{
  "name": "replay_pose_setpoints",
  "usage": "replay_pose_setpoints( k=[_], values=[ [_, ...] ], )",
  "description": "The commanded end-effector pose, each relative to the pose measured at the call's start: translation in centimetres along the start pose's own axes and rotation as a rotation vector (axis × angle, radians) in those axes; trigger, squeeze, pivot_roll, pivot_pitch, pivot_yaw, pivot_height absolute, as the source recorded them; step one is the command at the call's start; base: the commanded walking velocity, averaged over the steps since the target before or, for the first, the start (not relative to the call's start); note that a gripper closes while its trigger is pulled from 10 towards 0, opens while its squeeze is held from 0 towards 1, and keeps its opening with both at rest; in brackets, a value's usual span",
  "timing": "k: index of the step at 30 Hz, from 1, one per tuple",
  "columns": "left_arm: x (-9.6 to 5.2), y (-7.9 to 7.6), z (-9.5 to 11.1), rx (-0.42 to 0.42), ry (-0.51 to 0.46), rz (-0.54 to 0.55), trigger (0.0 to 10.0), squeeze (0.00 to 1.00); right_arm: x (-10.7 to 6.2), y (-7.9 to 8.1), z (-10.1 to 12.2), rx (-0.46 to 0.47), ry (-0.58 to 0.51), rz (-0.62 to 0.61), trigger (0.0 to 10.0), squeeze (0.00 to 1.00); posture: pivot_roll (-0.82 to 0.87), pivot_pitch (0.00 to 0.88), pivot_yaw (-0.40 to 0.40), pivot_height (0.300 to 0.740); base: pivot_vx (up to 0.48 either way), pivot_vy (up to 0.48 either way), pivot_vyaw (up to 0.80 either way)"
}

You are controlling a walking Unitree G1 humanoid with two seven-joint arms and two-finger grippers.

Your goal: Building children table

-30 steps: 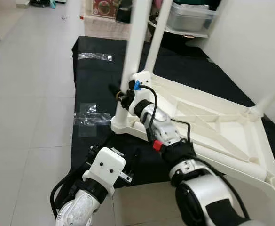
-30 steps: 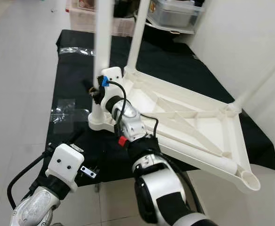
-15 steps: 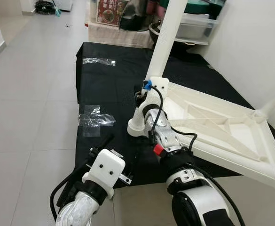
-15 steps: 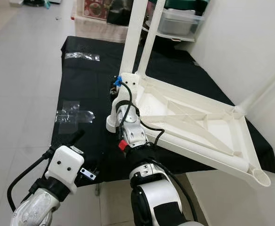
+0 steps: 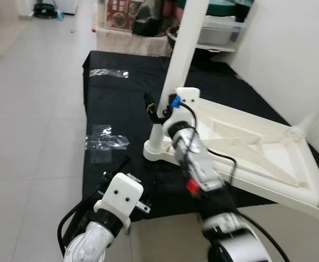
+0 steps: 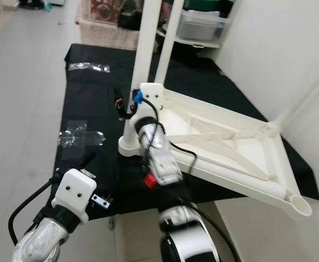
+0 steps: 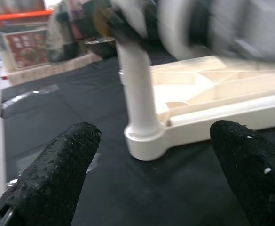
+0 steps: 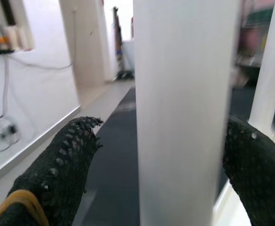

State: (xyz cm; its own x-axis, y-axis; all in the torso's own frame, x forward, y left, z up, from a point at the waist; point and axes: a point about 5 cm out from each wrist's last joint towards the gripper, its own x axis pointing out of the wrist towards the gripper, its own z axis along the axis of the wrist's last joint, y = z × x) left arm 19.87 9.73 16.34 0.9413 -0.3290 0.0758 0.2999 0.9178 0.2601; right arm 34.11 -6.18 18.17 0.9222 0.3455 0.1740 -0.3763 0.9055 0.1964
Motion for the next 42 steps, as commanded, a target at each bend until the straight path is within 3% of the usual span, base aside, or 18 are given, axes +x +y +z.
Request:
replay_pose_setpoints(
  k=[1,4,5,6,7,8,10,13,16,22,36,39,40,42],
  values=[
    [0.1,-0.1,-0.5,-0.008,0.025,-0.001,10.0,0.00,-1.0,-0.3,-1.5,0.036,0.064,0.021,10.0,0.00,0.13,0.028,-0.171,0.740,0.000,0.000,0.00],
    [0.2,0.1,-0.9,-0.008,0.044,0.011,10.0,0.00,-3.4,-1.3,-2.5,-0.003,0.086,0.027,10.0,0.00,0.13,0.025,-0.165,0.740,0.000,0.000,0.00],
    [0.2,0.1,-0.9,-0.008,0.044,0.011,10.0,0.00,-3.4,-1.3,-2.5,-0.003,0.086,0.027,10.0,0.00,0.13,0.025,-0.165,0.740,0.000,0.000,0.00],
    [0.1,0.4,-1.3,-0.006,0.075,0.030,10.0,0.00,-5.2,-2.2,-2.4,-0.122,0.051,-0.045,10.0,0.00,0.12,0.023,-0.159,0.740,0.000,0.000,0.00],
    [0.1,0.4,-1.3,-0.006,0.075,0.030,10.0,0.00,-5.2,-2.2,-2.4,-0.122,0.051,-0.045,10.0,0.00,0.12,0.023,-0.159,0.740,0.000,0.000,0.00],
    [0.0,0.6,-1.6,-0.004,0.093,0.040,10.0,0.00,-5.9,-2.6,-2.2,-0.194,0.025,-0.081,10.0,0.00,0.12,0.022,-0.158,0.740,0.000,0.000,0.00],
    [0.0,0.6,-1.6,-0.004,0.093,0.040,10.0,0.00,-5.9,-2.6,-2.2,-0.194,0.025,-0.081,10.0,0.00,0.12,0.022,-0.158,0.740,0.000,0.000,0.00],
    [0.2,0.7,-1.8,0.033,0.086,0.012,10.0,0.00,-7.4,-3.6,-1.9,-0.225,0.020,-0.192,10.0,0.00,0.10,0.018,-0.146,0.740,0.000,-0.146,0.00],
    [0.4,0.7,-1.9,0.038,0.087,0.004,10.0,0.00,-7.9,-4.1,-2.1,-0.223,0.034,-0.228,10.0,0.00,0.10,0.019,-0.142,0.740,0.000,-0.440,0.00],
    [0.5,0.1,-2.4,0.047,0.097,-0.029,10.0,0.00,-9.4,-4.3,-3.2,-0.195,0.101,-0.239,10.0,0.00,0.10,0.013,-0.140,0.740,0.000,-0.446,0.00],
    [0.3,-0.1,-3.4,0.032,0.131,-0.050,10.0,0.00,-9.6,-4.3,-3.4,-0.157,0.138,-0.248,10.0,0.00,0.10,0.014,-0.139,0.740,0.000,-0.461,0.00],
    [0.3,-0.1,-3.4,0.024,0.133,-0.049,10.0,0.00,-9.2,-4.5,-3.1,-0.166,0.131,-0.239,10.0,0.00,0.10,0.011,-0.139,0.740,0.240,-0.412,0.00],
    [0.3,0.0,-3.7,0.014,0.149,-0.024,10.0,0.00,-8.2,-5.5,-2.3,-0.199,0.113,-0.257,10.0,0.00,0.10,0.009,-0.143,0.740,0.000,0.000,0.00],
    [0.3,0.1,-3.7,0.003,0.151,-0.010,10.0,0.00,-7.7,-5.9,-1.8,-0.207,0.108,-0.263,10.0,0.00,0.10,0.010,-0.145,0.740,0.000,0.000,0.00]
  ],
)
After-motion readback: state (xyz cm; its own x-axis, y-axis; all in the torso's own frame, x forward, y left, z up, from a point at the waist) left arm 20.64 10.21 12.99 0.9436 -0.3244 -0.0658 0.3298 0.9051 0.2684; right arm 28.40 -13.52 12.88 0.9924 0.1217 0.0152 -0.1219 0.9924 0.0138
